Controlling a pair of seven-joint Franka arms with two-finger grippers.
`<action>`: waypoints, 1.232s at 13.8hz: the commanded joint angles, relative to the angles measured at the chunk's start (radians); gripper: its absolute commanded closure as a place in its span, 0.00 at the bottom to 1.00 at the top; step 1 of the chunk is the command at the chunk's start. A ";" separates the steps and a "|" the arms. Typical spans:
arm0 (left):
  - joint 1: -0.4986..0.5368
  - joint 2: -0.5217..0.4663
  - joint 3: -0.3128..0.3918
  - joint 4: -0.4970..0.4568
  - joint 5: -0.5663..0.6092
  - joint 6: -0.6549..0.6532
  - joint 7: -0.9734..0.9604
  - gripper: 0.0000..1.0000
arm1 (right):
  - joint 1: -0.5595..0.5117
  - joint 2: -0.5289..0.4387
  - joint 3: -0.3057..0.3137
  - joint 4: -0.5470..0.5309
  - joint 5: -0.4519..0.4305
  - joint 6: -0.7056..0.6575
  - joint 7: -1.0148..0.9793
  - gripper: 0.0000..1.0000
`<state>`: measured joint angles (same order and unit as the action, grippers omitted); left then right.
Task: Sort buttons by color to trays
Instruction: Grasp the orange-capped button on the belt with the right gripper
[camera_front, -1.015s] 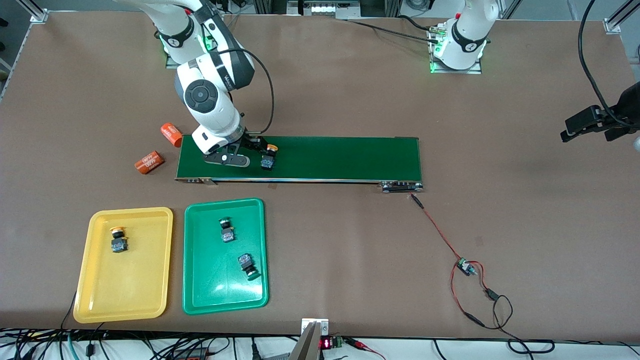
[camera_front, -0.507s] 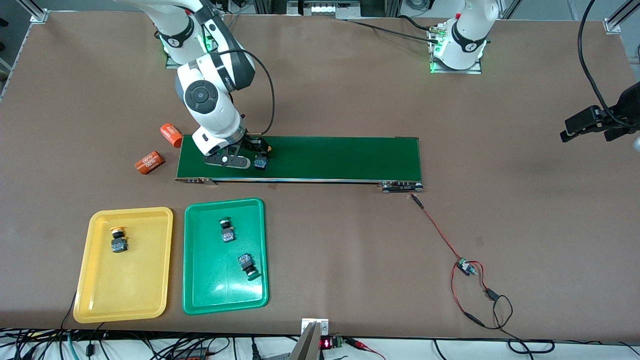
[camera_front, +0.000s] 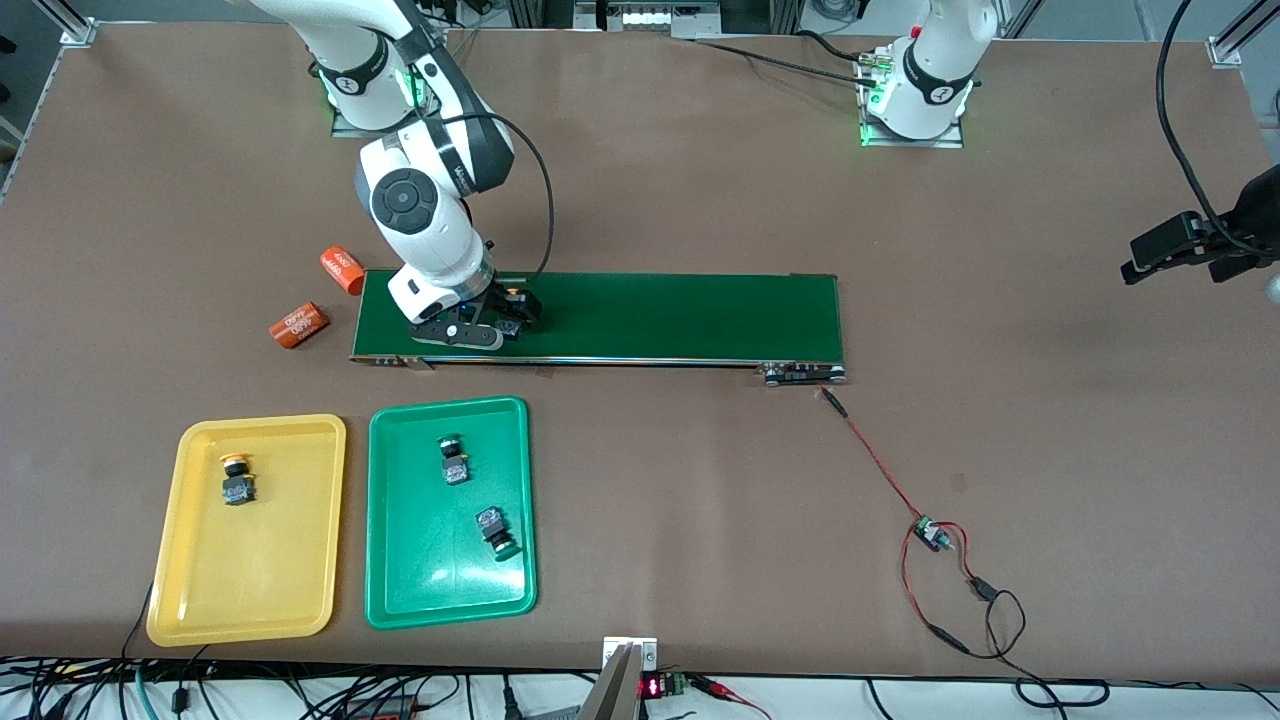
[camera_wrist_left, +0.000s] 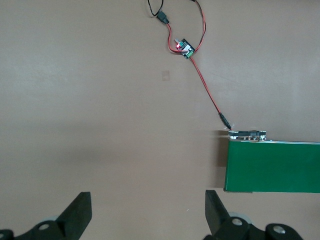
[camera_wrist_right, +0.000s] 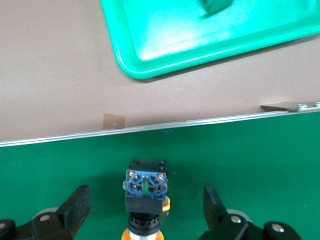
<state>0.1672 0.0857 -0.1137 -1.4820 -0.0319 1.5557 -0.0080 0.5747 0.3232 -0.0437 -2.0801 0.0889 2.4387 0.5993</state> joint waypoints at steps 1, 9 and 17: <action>0.008 -0.026 0.002 -0.024 -0.006 -0.002 0.010 0.00 | -0.001 0.008 -0.004 0.008 -0.026 0.020 0.010 0.00; 0.023 -0.023 0.003 -0.026 -0.008 0.006 0.010 0.00 | -0.013 0.037 -0.013 -0.057 -0.024 0.072 0.008 0.22; 0.023 -0.024 -0.007 -0.021 -0.008 0.004 0.010 0.00 | -0.027 0.019 -0.030 0.006 -0.023 -0.024 0.000 1.00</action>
<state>0.1832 0.0854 -0.1113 -1.4841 -0.0319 1.5558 -0.0081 0.5594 0.3555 -0.0693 -2.1168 0.0812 2.4844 0.5992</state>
